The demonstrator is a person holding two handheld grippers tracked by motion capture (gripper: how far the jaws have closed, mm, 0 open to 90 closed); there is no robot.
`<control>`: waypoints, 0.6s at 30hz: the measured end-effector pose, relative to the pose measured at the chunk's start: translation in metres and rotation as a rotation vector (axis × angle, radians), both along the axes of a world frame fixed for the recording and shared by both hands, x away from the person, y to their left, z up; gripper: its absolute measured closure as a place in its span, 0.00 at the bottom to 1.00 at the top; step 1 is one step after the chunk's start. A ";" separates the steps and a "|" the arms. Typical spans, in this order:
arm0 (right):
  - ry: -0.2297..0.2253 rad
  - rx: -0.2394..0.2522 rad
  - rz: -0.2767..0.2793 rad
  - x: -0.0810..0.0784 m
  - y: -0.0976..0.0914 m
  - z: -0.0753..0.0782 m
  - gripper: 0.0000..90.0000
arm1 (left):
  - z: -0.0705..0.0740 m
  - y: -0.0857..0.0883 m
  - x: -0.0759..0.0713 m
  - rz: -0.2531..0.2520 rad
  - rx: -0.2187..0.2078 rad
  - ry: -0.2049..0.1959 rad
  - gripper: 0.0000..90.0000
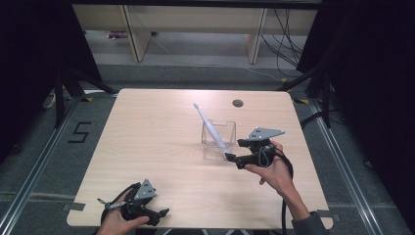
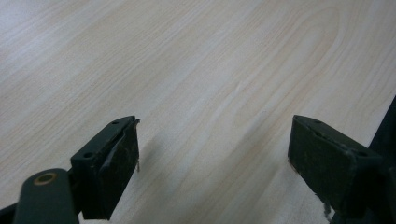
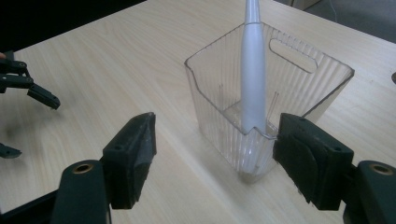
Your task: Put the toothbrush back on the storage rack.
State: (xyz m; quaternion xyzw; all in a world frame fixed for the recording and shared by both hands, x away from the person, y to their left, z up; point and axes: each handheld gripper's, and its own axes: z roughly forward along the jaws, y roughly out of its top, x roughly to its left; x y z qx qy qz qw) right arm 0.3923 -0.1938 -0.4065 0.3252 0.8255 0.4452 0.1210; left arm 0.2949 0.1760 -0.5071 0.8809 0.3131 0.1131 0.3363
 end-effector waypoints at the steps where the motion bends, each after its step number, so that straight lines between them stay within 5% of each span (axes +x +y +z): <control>1: -0.005 -0.004 0.010 0.000 0.000 -0.001 0.32 | 0.000 0.000 0.000 0.000 0.000 0.001 0.18; 11: -0.024 -0.024 0.011 -0.011 -0.006 -0.006 0.31 | 0.000 0.000 0.000 0.001 0.001 0.001 0.18; 12: 0.005 -0.015 0.013 -0.013 -0.006 -0.006 0.30 | 0.000 0.000 0.000 0.001 0.000 0.003 0.18; 18: 0.019 0.007 0.015 -0.017 -0.010 -0.012 0.27 | 0.000 0.000 0.000 0.003 0.000 0.000 0.18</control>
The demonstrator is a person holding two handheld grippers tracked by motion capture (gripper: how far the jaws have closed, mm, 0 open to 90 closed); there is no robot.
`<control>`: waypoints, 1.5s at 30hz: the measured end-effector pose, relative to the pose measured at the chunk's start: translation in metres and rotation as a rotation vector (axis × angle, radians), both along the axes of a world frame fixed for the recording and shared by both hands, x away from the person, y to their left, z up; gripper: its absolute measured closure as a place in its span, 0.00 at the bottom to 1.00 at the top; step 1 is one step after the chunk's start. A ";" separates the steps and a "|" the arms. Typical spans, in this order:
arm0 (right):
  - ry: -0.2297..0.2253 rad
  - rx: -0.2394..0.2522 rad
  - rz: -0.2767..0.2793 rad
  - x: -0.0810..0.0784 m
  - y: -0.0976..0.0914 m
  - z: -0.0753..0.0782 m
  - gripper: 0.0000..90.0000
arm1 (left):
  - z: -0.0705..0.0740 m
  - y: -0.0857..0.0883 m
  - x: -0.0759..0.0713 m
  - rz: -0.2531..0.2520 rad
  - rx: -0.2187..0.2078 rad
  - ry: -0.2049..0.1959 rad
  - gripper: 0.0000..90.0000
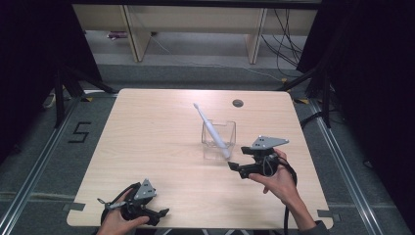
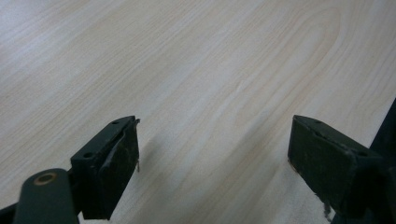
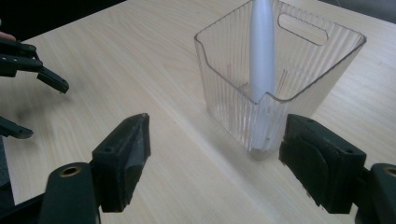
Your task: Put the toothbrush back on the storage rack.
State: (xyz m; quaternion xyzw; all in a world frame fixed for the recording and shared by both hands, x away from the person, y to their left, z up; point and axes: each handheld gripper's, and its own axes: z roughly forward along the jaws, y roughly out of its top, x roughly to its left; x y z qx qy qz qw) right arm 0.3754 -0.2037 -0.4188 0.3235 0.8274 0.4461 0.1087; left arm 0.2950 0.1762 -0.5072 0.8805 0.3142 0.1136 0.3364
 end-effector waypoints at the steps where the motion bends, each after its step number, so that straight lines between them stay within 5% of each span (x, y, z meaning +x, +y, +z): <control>1: -0.031 -0.025 -0.006 0.000 -0.002 0.000 0.26 | 0.000 0.000 0.000 -0.001 0.000 0.000 0.18; 2: 0.002 -0.011 -0.016 -0.003 -0.001 -0.001 0.26 | 0.000 0.000 0.000 -0.001 0.000 -0.001 0.18; 4: -0.030 -0.024 -0.012 -0.001 -0.003 -0.002 0.26 | 0.000 0.000 0.000 -0.002 0.002 0.000 0.18; 6: -0.006 -0.009 -0.018 -0.005 -0.003 -0.005 0.26 | 0.000 0.000 0.000 -0.002 0.001 0.001 0.18; 12: -0.028 -0.006 -0.018 -0.008 -0.005 -0.009 0.26 | 0.000 0.000 0.000 -0.002 0.002 0.002 0.18; 13: 0.014 0.000 -0.020 -0.011 -0.005 -0.010 0.26 | 0.000 0.000 0.000 -0.002 0.002 0.002 0.18; 19: -0.009 -0.014 -0.008 -0.014 -0.005 -0.016 0.26 | 0.000 0.000 0.000 -0.002 0.001 0.001 0.18; 23: 0.036 -0.005 -0.021 -0.018 -0.005 -0.022 0.26 | 0.000 0.000 0.000 -0.002 0.002 0.000 0.18; 24: 0.006 -0.013 -0.013 -0.017 -0.006 -0.023 0.26 | 0.000 0.000 0.000 -0.001 0.001 0.000 0.18; 26: 0.046 -0.005 -0.029 -0.021 -0.006 -0.025 0.26 | 0.000 0.000 0.000 -0.003 0.003 -0.001 0.18; 30: 0.027 -0.019 -0.007 -0.022 -0.007 -0.030 0.26 | 0.001 0.000 0.000 -0.004 0.003 0.000 0.18; 31: 0.059 -0.001 -0.025 -0.025 -0.005 -0.031 0.26 | 0.000 0.000 0.000 -0.002 0.001 0.000 0.18; 34: 0.023 -0.026 -0.002 -0.026 -0.005 -0.035 0.26 | 0.000 0.000 0.000 -0.003 0.002 0.000 0.18; 36: 0.085 -0.020 0.000 -0.031 -0.003 -0.037 0.26 | 0.000 0.000 0.000 -0.002 0.001 0.000 0.18; 45: 0.071 -0.060 0.035 -0.037 -0.003 -0.048 0.25 | 0.000 0.000 0.000 -0.001 0.000 0.000 0.18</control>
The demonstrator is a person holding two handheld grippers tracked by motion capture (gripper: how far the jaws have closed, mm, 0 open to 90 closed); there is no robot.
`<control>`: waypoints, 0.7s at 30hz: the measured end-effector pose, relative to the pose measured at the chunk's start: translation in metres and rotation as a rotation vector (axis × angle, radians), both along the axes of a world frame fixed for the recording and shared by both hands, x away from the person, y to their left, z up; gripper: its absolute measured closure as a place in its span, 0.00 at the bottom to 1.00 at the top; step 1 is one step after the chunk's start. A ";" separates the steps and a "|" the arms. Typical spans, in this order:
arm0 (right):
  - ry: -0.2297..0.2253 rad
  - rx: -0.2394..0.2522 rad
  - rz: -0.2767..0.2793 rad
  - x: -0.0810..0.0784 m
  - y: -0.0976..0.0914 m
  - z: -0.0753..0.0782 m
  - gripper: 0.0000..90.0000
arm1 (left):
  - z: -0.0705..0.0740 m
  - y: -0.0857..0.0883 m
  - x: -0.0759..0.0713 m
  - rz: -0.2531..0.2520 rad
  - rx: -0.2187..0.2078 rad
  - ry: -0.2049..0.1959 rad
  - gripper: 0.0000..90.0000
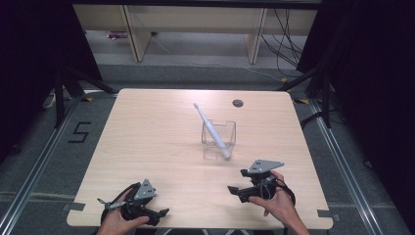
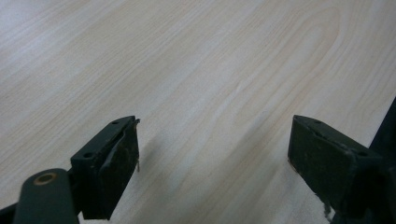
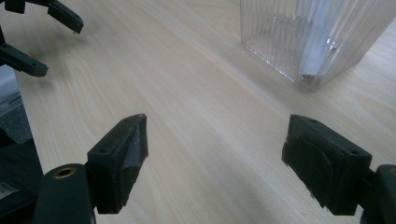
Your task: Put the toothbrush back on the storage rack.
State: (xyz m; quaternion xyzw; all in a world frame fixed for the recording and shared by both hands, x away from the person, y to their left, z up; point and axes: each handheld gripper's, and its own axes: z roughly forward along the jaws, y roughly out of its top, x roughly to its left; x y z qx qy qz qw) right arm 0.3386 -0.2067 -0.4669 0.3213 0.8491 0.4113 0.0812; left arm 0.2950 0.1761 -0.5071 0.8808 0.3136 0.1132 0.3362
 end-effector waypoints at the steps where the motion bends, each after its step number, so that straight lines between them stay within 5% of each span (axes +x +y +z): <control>1: 0.018 0.004 -0.010 -0.003 0.001 0.000 0.24 | 0.000 0.000 0.000 0.001 0.000 0.000 0.18; 3: -0.015 -0.008 0.007 -0.002 0.000 -0.001 0.25 | 0.000 0.000 0.000 0.011 -0.005 0.005 0.18; 5: 0.040 0.008 -0.016 -0.008 0.001 -0.002 0.24 | 0.000 0.000 0.000 0.008 -0.004 0.006 0.18; 7: 0.006 -0.003 0.003 -0.007 -0.001 -0.003 0.24 | 0.000 0.000 0.000 0.003 -0.001 0.001 0.18; 21: 0.019 -0.032 0.006 -0.021 -0.009 -0.012 0.24 | 0.000 0.000 0.000 0.002 0.003 0.002 0.18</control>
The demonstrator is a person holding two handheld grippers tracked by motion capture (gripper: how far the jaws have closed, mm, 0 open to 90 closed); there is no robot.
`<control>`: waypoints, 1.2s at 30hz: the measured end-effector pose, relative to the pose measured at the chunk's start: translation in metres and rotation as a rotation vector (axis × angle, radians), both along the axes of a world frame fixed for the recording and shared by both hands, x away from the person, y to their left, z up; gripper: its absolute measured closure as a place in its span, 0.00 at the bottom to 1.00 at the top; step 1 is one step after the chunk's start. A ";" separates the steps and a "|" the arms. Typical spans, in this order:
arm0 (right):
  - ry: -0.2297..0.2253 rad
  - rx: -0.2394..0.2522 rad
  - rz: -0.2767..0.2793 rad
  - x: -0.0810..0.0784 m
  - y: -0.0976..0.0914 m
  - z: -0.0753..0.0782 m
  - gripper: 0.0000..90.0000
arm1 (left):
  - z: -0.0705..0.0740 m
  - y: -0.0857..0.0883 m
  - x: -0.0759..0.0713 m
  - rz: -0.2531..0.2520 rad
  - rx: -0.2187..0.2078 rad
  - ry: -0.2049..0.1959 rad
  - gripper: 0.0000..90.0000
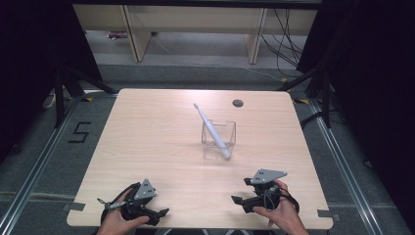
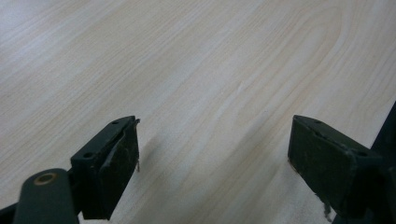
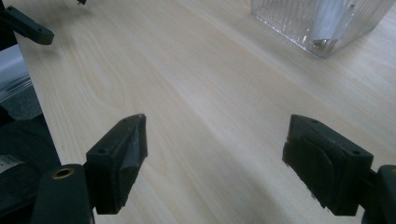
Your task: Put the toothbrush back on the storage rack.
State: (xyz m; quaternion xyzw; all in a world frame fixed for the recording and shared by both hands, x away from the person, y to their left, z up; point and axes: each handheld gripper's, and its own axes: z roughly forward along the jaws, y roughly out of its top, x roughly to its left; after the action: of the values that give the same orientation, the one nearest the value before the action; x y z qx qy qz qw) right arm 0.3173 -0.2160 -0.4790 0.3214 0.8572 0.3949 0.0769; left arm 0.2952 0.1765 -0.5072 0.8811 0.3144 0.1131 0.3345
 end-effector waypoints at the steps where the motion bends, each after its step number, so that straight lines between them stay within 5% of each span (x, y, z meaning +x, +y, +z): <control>1: 0.000 0.000 0.000 0.000 0.000 0.000 0.24 | 0.000 0.000 0.000 0.000 0.000 0.000 0.18; 21: 0.011 -0.026 0.024 -0.010 -0.006 -0.008 0.23 | 0.000 0.000 0.000 0.000 0.000 -0.003 0.18; 36: 0.005 -0.021 -0.017 -0.019 -0.021 -0.011 0.23 | 0.000 0.000 -0.001 0.005 -0.004 -0.002 0.18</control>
State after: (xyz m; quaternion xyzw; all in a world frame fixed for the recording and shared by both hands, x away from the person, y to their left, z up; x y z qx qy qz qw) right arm 0.2986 -0.2372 -0.4896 0.3289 0.8586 0.3846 0.0815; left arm 0.2946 0.1763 -0.5069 0.8796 0.3166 0.1142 0.3362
